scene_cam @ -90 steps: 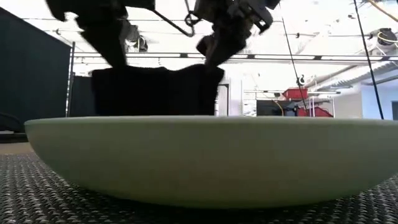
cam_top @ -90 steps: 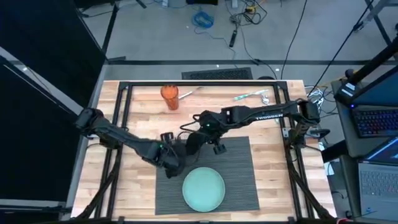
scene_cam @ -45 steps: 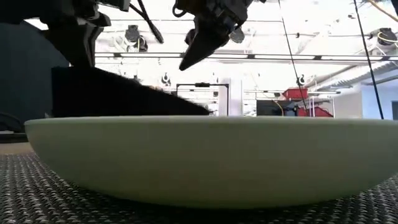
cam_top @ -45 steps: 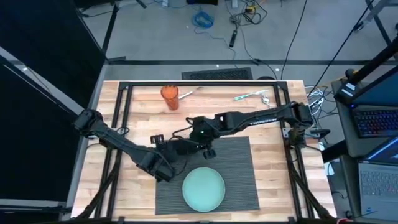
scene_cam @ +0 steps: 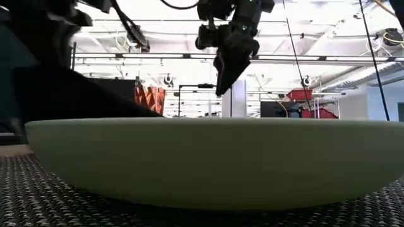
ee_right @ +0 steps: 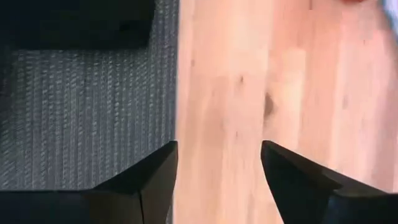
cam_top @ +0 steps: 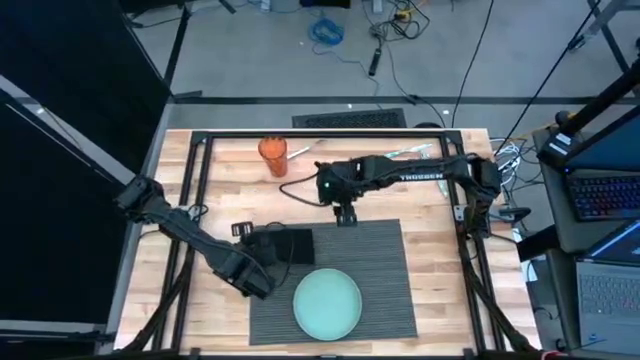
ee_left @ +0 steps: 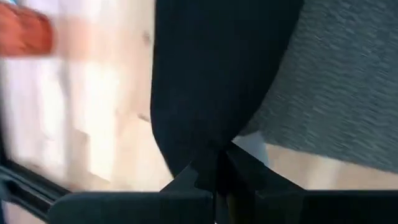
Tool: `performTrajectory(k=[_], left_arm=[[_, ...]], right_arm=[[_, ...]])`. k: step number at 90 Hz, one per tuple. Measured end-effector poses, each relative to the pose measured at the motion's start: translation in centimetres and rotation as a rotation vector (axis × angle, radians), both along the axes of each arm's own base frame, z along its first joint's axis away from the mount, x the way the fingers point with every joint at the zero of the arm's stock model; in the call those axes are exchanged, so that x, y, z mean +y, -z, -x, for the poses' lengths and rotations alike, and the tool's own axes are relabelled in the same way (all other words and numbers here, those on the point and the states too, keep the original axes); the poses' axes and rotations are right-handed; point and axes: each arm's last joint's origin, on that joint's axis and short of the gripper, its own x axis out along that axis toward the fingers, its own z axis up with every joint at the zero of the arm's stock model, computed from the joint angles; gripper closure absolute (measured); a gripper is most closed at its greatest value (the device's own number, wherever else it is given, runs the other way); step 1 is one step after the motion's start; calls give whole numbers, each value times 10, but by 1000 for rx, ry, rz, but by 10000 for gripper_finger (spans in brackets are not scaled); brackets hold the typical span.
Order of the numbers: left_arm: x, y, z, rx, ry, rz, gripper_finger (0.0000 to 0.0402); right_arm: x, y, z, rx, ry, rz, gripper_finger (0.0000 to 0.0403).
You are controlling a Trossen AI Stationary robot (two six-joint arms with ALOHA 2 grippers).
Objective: Set table place
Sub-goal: Put the black table napkin on the gray table mat
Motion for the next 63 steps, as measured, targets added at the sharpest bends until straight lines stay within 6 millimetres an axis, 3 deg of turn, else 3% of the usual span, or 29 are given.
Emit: performTrajectory(k=[16,39,63], left_arm=[[-23,1,11,-1,-92,128,401],[-61,2,22,-89,-300,331,401],[-90,14,-4,-268,-396,553,401]], right_arm=[[-13,0,2,-17,-35,-84,198],[-24,-1,6,-13,-103,-54,199],[-34,-4,12,-17,-152,-72,200]])
